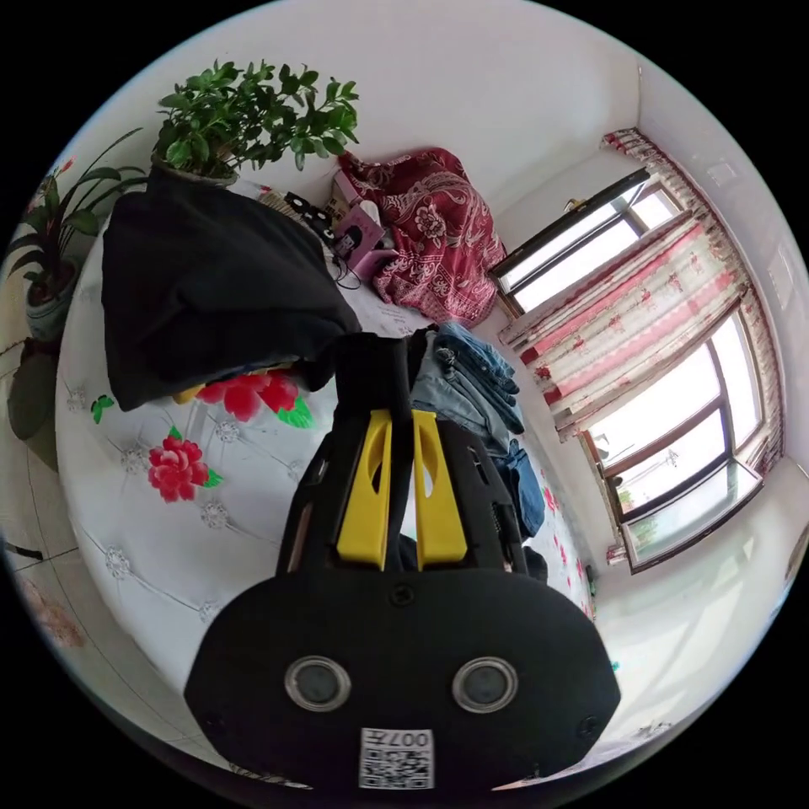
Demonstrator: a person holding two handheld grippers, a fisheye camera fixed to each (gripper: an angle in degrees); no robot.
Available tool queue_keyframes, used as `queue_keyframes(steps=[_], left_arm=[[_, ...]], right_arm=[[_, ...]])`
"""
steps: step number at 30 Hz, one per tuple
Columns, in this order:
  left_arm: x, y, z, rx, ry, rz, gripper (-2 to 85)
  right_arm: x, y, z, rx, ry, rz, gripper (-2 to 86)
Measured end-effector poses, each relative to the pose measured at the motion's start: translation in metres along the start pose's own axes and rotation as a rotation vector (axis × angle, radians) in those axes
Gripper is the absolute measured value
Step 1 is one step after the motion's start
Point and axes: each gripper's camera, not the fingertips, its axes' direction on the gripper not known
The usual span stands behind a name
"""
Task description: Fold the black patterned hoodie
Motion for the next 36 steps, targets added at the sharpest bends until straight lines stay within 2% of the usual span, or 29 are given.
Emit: queue_keyframes(steps=[2, 3, 5, 7, 9, 11, 13, 14, 16, 18, 20, 21, 24, 27, 30, 31, 33, 34, 36], left_arm=[[0.003, 0.020, 0.005, -0.009, -0.001, 0.028, 4.3], [0.003, 0.033, 0.010, -0.014, -0.002, 0.050, 4.3], [0.000, 0.055, 0.020, -0.017, -0.002, 0.087, 4.3], [-0.007, 0.082, 0.031, -0.016, -0.005, 0.115, 4.4], [-0.018, 0.123, 0.051, -0.025, -0.008, 0.150, 4.4], [-0.032, 0.157, 0.070, -0.047, -0.024, 0.182, 4.6], [-0.057, 0.190, 0.085, -0.084, -0.069, 0.199, 4.9], [-0.073, 0.213, 0.089, -0.100, -0.137, 0.229, 5.1], [-0.090, 0.246, 0.084, -0.108, -0.244, 0.308, 6.1], [-0.094, 0.295, 0.069, -0.107, -0.382, 0.440, 7.4], [-0.077, 0.336, 0.067, -0.103, -0.423, 0.570, 7.5], [-0.067, 0.352, 0.071, -0.107, -0.416, 0.621, 7.5], [0.020, 0.470, 0.148, -0.263, -0.169, 0.962, 7.7], [0.088, 0.584, 0.234, -0.461, 0.112, 1.142, 8.4], [0.185, 0.806, 0.373, -0.842, 0.435, 1.290, 10.2], [0.200, 0.845, 0.392, -0.898, 0.473, 1.307, 10.4], [0.251, 1.001, 0.453, -1.097, 0.557, 1.386, 11.4], [0.262, 1.039, 0.462, -1.134, 0.573, 1.415, 11.6], [0.289, 1.174, 0.500, -1.256, 0.590, 1.481, 12.4]], right_arm=[[0.020, -0.001, 0.036, -0.107, -0.013, 0.040, 4.8], [0.028, 0.005, 0.027, -0.049, 0.040, 0.042, 4.1], [0.039, 0.015, -0.006, 0.033, -0.003, 0.055, 3.4], [0.040, 0.043, -0.072, 0.237, 0.008, 0.009, 3.1], [0.036, 0.059, -0.098, 0.323, -0.041, -0.028, 3.3], [0.035, 0.061, -0.084, 0.293, -0.139, -0.033, 3.9], [0.035, 0.059, -0.022, 0.077, -0.220, -0.040, 4.8], [0.038, 0.060, -0.013, 0.034, -0.232, -0.025, 5.1], [0.059, 0.093, -0.030, 0.113, -0.292, 0.025, 6.3], [0.081, 0.131, -0.059, 0.175, -0.265, 0.076, 7.2], [0.105, 0.180, -0.087, 0.211, -0.181, 0.120, 7.6], [0.122, 0.219, -0.102, 0.219, -0.071, 0.167, 7.6], [0.161, 0.312, -0.122, 0.164, 0.231, 0.286, 7.5], [0.185, 0.369, -0.111, 0.032, 0.418, 0.307, 7.3], [0.192, 0.386, -0.090, -0.012, 0.481, 0.241, 7.0], [0.191, 0.386, -0.080, -0.023, 0.501, 0.209, 6.9], [0.192, 0.385, -0.066, -0.029, 0.532, 0.179, 6.3], [0.193, 0.384, -0.060, -0.025, 0.555, 0.166, 5.8], [0.195, 0.384, -0.055, -0.026, 0.584, 0.157, 5.0]])
